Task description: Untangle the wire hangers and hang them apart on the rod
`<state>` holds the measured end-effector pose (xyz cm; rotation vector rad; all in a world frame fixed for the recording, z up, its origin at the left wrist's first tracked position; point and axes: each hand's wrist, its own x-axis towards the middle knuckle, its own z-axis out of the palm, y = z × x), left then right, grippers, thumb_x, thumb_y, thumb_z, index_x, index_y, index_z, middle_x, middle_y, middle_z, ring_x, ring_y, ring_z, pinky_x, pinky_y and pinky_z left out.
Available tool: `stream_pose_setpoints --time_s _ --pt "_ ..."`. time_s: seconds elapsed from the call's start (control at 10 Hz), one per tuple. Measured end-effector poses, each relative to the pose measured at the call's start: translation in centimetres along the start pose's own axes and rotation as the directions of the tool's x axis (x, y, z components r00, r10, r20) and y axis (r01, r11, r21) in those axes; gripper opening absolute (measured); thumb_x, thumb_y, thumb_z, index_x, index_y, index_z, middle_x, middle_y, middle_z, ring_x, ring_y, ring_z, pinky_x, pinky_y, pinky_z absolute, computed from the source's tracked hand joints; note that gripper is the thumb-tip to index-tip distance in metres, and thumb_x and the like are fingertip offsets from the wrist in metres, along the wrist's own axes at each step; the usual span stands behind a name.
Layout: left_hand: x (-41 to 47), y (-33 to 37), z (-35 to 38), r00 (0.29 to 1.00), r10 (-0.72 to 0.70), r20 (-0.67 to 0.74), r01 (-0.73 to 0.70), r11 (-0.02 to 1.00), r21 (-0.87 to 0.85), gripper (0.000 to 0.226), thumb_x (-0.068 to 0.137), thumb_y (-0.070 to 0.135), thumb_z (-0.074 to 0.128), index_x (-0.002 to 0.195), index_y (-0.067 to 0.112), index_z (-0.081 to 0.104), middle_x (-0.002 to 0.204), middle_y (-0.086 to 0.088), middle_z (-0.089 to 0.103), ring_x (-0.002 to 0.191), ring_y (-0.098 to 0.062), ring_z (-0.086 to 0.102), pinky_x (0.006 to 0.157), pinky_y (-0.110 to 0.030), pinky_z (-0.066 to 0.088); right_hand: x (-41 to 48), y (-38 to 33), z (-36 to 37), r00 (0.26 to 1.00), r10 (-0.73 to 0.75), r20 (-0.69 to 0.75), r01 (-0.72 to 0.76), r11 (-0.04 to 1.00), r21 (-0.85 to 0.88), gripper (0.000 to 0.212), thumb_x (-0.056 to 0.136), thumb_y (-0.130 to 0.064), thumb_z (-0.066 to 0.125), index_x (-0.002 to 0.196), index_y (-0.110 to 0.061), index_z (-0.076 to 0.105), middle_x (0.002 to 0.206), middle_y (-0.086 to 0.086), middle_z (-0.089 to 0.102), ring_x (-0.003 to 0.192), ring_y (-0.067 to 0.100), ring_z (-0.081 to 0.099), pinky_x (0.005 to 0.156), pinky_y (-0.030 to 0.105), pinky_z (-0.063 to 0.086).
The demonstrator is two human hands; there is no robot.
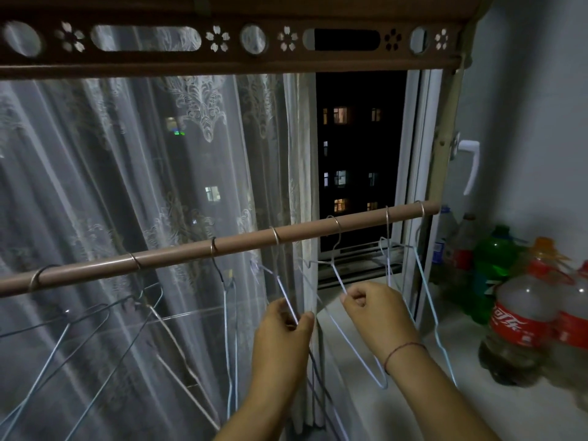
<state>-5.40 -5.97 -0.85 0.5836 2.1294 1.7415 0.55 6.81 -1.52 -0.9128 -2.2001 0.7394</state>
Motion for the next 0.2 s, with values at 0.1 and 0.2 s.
stream_pose_setpoints --time_s 0.1,0.2 --pt "-0.6 0.1 -0.5 0.998 -0.053 0.026 0.053 0.998 0.027 0.052 0.087 0.024 0.059 0.135 0.022 0.038 0.103 0.011 0.056 0.099 -0.010 0.056 0.090 -0.029 0.044 -0.2 -0.4 -0.3 1.000 0.019 -0.021 -0.019 1.000 -0.022 0.022 0.086 -0.025 0.057 0.099 -0.010 0.066 0.093 0.005 0.067 0.085 0.019 0.060 0.075 0.025 0.049" --pt "-1.6 -0.7 -0.8 0.998 -0.065 0.018 0.063 0.994 0.087 0.074 0.085 0.022 0.062 0.146 0.021 0.022 0.145 0.001 0.042 0.131 -0.018 0.043 0.111 -0.034 0.034 -1.2 -1.1 -1.6 0.994 -0.003 -0.109 0.003 1.000 0.001 0.032 0.086 -0.026 0.058 0.115 -0.012 0.059 0.110 0.005 0.058 0.092 0.014 0.054 0.079 0.021 0.039"
